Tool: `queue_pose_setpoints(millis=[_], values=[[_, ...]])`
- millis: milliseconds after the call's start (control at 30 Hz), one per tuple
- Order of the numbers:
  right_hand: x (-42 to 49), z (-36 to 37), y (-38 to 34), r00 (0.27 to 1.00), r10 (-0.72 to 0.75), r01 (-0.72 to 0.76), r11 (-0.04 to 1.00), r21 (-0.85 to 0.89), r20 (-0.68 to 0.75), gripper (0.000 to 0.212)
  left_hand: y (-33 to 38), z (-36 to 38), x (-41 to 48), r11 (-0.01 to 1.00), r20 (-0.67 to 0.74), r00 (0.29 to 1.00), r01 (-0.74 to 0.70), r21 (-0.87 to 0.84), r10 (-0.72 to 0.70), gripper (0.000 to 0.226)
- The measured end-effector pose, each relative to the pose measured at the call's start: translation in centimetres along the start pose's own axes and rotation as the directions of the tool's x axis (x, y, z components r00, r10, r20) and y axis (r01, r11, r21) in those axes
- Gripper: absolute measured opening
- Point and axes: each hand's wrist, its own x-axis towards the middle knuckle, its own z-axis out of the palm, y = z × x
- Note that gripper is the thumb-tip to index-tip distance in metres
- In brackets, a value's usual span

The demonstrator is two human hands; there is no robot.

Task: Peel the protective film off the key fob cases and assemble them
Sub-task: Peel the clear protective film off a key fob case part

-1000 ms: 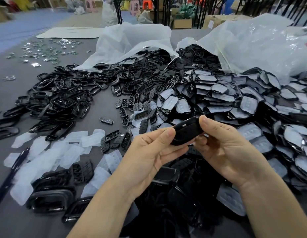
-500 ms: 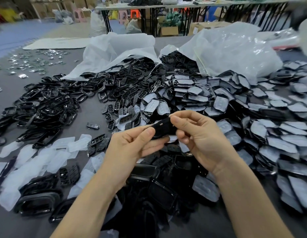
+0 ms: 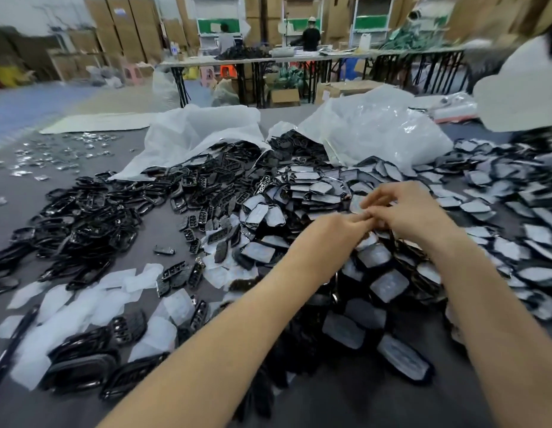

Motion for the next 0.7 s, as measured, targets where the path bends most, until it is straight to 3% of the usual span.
queue_pose_setpoints(millis=[67,167,300,433,467,533,600,633,700], values=[[-0.3,0.2,0.7,0.999,0.025,-0.018,0.984,-0.178,0.033,0.014,0.0,1.4,0.4,0.999,0.124,0.992,-0.031,-0.015,0.032,0.043],[-1.3,0.6,0.8,0.991,-0.027,0.006,0.987,-0.161,-0.128,0.011,-0.4,2.8,-0.2,0.997,0.216,0.976,-0.014,0.081,-0.004,0.047],[-2.4,3.0,-2.7,0.969,-0.145,0.155,0.987,0.033,-0.198,0.017,-1.0,1.9,-2.6,0.997,0.052,0.999,0.001,-0.079,0.003,0.057],[-3.6,7.8,-8.0,0.904,-0.335,0.371,0.924,0.096,-0.266,0.019,-6.5,-1.2,-7.5,0.984,-0.048,0.995,0.077,-0.159,-0.086,0.034],[-3.6,9.3,-9.1,0.898,-0.384,0.409,0.908,0.087,-0.214,0.019,-8.9,-1.7,-9.1,0.973,-0.021,0.982,0.183,-0.143,-0.187,0.032],[-3.5,12.7,-11.2,0.879,-0.474,0.471,0.880,0.054,0.053,0.028,-13.5,-2.5,-12.6,0.903,0.094,0.903,0.425,-0.055,-0.419,0.041],[-3.4,16.3,-12.7,0.770,-0.497,0.545,0.838,-0.008,0.401,0.043,-16.1,-2.4,-16.1,0.814,0.242,0.788,0.580,0.014,-0.566,0.050],[-3.3,17.8,-13.2,0.705,-0.487,0.606,0.791,-0.081,0.516,0.046,-16.4,-2.3,-17.4,0.783,0.261,0.759,0.622,-0.021,-0.596,0.049],[-2.9,19.7,-14.3,0.655,-0.488,0.701,0.678,-0.223,0.577,0.040,-16.5,-2.0,-18.8,0.742,0.170,0.752,0.657,-0.129,-0.637,0.035]])
